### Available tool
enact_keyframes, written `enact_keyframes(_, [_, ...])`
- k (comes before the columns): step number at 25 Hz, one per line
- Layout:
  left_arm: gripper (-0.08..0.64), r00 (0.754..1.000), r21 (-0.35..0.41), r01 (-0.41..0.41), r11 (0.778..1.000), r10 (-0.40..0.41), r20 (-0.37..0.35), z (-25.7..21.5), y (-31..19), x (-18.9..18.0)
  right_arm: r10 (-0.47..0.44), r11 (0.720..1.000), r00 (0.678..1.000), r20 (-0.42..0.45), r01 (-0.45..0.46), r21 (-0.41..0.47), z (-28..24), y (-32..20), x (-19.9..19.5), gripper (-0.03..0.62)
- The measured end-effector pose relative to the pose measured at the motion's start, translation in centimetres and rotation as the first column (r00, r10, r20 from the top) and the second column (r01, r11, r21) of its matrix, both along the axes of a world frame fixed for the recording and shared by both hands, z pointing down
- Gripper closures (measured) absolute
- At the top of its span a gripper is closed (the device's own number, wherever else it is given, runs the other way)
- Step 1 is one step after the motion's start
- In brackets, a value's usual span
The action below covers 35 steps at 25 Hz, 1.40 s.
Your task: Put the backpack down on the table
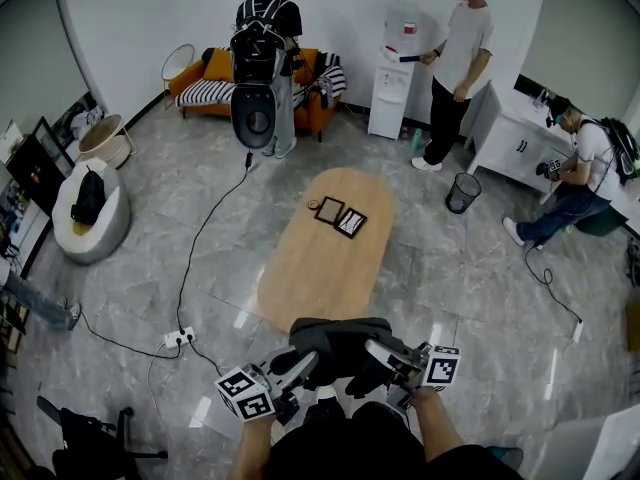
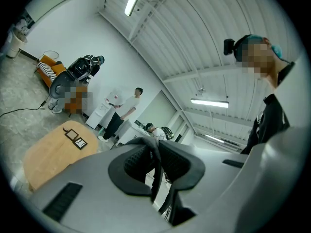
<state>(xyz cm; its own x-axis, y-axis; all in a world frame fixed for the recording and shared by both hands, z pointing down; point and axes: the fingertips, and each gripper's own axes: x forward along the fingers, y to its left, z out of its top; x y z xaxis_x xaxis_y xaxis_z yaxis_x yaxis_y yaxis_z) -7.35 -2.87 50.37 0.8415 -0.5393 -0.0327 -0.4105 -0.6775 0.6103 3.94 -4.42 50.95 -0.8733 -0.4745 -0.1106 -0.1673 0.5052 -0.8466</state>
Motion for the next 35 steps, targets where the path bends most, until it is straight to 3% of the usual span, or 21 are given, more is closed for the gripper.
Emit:
enact_keyframes(21, [0.502, 1.0, -0.004, -0.03, 1.0, 0.03, -0.003, 0.1, -5.4, 0.8, 0.017, 1.0, 1.0, -0.008, -0.017, 0.001, 0.4, -5.0, 0.8, 0.545])
enact_keyframes(35, [0.502, 1.0, -0.038, -0.002, 0.999, 0.003, 0.014, 1.4, -12.9, 2.1, -0.032, 0.999, 0.999, 0.001, 0.032, -0.011, 1.8, -13.1, 1.8, 0.545])
